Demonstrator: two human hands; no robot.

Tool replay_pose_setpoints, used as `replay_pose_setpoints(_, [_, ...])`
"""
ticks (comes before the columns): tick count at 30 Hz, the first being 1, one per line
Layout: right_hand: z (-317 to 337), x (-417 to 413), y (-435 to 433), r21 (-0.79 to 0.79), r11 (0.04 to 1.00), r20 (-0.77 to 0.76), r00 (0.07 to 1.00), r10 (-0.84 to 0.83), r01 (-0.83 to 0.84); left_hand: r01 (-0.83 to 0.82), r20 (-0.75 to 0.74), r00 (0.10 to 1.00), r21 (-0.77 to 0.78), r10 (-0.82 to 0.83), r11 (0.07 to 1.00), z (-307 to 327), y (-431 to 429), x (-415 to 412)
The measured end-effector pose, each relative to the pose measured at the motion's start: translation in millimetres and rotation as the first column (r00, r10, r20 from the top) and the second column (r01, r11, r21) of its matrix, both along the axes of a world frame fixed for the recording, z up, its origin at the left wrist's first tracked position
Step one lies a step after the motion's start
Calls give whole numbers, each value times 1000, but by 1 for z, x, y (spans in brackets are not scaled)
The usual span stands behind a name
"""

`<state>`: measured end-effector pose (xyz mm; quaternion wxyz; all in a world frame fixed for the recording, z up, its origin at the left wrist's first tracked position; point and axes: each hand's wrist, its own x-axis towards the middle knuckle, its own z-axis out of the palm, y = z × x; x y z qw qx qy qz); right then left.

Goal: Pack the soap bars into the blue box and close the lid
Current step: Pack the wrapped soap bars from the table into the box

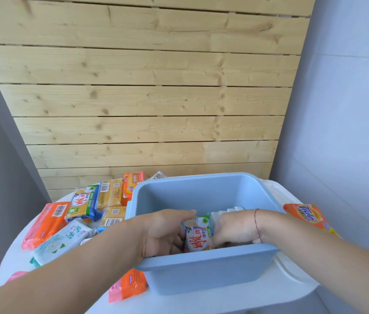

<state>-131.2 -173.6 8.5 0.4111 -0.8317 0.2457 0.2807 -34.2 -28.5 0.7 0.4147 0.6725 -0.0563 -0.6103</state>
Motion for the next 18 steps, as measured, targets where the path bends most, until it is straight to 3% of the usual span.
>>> replay_pose_setpoints(5, [-1,-23,5,151,989,-18,1000,3,0,-8,-47,999,-37,6,999,-4,11,-11])
replay_pose_setpoints(9, [15,-35,3,45,993,61,993,104,-106,-64,-84,995,-100,56,993,-1,12,-22])
replay_pose_setpoints(12, [51,-52,-25,168,984,322,940,-113,61,-66,-142,989,-108,50,992,4,11,-26])
replay_pose_setpoints(14, [75,-68,-58,214,929,534,760,-370,302,-53,-138,990,-119,37,992,4,8,-26])
replay_pose_setpoints(16, [71,-81,-97,107,840,626,621,-472,532,-34,-137,990,-117,18,993,7,4,-29])
replay_pose_setpoints(17, [60,-87,-115,-59,799,603,659,-450,599,-25,-138,990,-118,8,993,9,2,-31])
replay_pose_setpoints(18, [41,-88,-129,-250,768,499,758,-420,590,-24,-139,990,-120,8,992,10,2,-31])
